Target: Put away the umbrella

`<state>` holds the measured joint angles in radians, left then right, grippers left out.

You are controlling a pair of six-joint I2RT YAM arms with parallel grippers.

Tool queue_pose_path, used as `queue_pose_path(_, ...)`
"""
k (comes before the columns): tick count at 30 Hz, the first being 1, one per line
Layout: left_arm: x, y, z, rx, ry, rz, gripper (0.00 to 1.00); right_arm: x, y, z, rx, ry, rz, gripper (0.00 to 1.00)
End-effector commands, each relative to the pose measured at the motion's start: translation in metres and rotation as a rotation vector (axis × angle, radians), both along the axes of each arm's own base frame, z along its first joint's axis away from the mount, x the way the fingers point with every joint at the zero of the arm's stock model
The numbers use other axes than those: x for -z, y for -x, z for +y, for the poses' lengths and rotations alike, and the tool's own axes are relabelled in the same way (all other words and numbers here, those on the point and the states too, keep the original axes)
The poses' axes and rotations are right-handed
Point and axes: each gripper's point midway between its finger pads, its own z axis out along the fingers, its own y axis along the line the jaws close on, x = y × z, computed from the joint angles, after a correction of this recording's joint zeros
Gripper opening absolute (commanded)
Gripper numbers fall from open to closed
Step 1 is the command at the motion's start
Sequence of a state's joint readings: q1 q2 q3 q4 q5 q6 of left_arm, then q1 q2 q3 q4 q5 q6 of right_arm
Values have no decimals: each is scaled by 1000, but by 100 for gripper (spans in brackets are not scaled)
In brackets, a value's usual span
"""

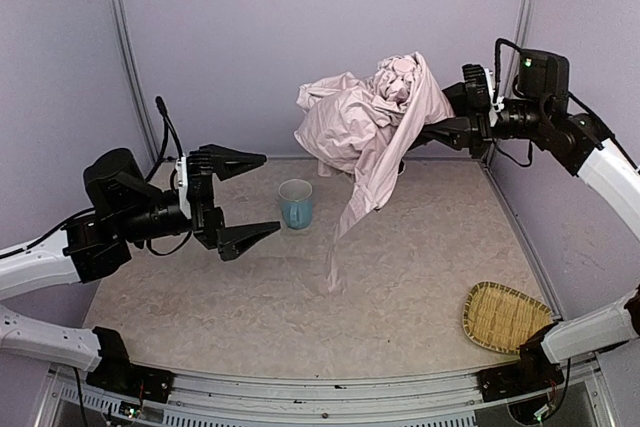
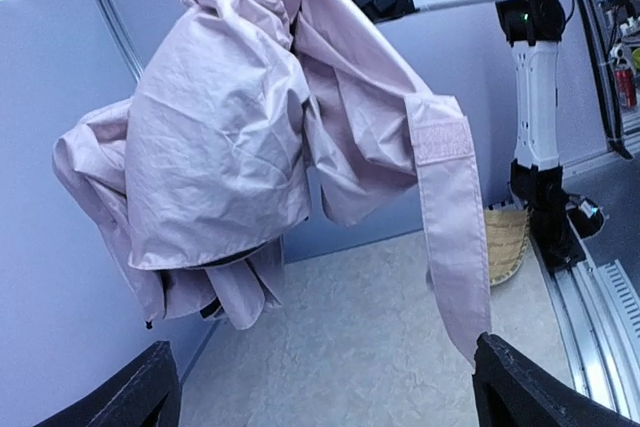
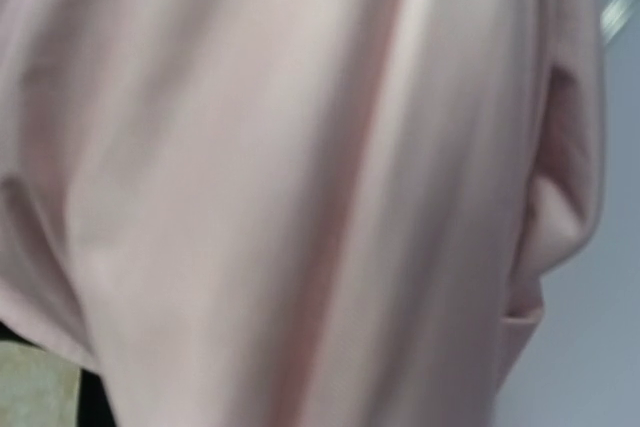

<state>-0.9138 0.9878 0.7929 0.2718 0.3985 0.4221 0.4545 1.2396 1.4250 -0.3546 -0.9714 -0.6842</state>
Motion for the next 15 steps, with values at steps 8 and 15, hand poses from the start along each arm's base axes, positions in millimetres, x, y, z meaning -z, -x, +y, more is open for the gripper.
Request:
queue_pose_path(8, -27, 53, -31, 401, 191, 161, 75, -33, 26, 1, -132, -95, -72, 0)
queue_pose_path(15, -8, 23, -75, 315, 175, 262, 75, -29, 20, 6, -122, -87, -52, 0)
